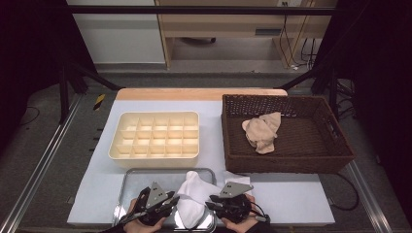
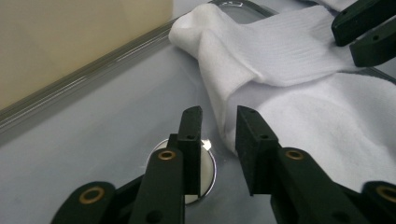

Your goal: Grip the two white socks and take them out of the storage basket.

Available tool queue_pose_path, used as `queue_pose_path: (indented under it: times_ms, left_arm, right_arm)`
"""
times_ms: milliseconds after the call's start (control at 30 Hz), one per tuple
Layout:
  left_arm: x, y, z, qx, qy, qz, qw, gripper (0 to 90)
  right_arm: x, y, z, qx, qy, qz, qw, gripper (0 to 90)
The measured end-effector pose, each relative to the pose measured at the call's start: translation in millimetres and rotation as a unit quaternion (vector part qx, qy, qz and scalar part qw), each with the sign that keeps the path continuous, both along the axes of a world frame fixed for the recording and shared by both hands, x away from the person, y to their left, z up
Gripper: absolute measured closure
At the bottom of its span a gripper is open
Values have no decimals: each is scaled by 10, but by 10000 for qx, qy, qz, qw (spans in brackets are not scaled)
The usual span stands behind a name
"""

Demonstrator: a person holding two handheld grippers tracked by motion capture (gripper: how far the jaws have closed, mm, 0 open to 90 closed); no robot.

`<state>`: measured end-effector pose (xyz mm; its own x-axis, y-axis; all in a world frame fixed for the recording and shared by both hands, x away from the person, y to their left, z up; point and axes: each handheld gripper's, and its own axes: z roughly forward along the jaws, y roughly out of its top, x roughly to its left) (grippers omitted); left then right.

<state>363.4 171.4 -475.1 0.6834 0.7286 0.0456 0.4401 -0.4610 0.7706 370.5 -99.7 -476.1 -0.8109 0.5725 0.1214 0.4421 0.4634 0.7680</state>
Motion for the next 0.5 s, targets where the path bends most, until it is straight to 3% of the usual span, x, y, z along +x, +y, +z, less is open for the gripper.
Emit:
queue_pose_path:
  times_ms: [233, 500]
  left_arm:
    - [32, 0, -15, -78, 151, 38, 9998, 836]
    - [64, 12, -16, -133, 197, 40, 9997, 872]
  right_arm:
    - [-26, 45, -10, -19, -77, 99, 9999, 687]
    - [-5, 69, 3, -240, -12, 88, 9997, 900]
